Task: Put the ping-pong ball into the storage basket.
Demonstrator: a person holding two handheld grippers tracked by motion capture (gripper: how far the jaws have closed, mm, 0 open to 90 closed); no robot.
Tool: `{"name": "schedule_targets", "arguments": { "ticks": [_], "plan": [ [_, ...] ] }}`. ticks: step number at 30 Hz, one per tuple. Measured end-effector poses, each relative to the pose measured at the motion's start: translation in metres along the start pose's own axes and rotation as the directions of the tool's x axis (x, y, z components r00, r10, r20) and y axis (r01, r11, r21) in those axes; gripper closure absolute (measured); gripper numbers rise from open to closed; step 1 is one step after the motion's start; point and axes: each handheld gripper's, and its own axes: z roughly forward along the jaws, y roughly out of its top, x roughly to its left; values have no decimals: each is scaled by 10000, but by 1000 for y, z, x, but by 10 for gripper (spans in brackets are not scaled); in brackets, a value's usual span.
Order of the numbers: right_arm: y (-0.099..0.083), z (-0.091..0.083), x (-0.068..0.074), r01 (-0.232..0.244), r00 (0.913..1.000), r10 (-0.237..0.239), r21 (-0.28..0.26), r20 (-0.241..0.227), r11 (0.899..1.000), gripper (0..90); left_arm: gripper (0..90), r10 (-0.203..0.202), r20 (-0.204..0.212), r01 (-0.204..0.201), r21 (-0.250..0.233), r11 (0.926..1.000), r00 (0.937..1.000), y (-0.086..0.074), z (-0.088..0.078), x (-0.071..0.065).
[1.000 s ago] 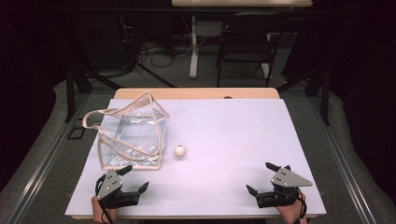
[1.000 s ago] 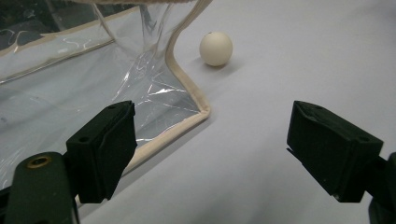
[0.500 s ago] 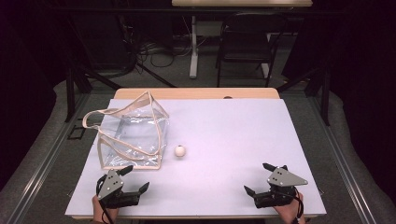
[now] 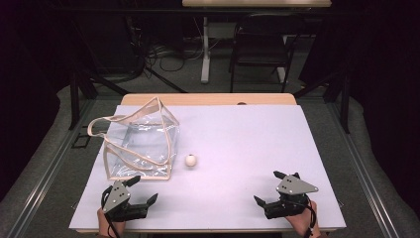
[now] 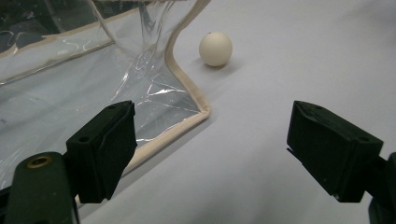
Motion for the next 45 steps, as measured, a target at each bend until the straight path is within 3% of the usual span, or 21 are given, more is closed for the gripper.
{"name": "schedule_targets", "arguments": {
  "ticks": [19,45],
  "plan": [
    [16,10,5,164,9997,-159,296,-174,9994,2,160,39,-39,-39,96,9999,10000,0,1,-1],
    [30,38,11,475,9968,-426,715,-674,9963,2,160,70,-61,-69,118,9999,10000,-1,0,-1]
  ]
}}
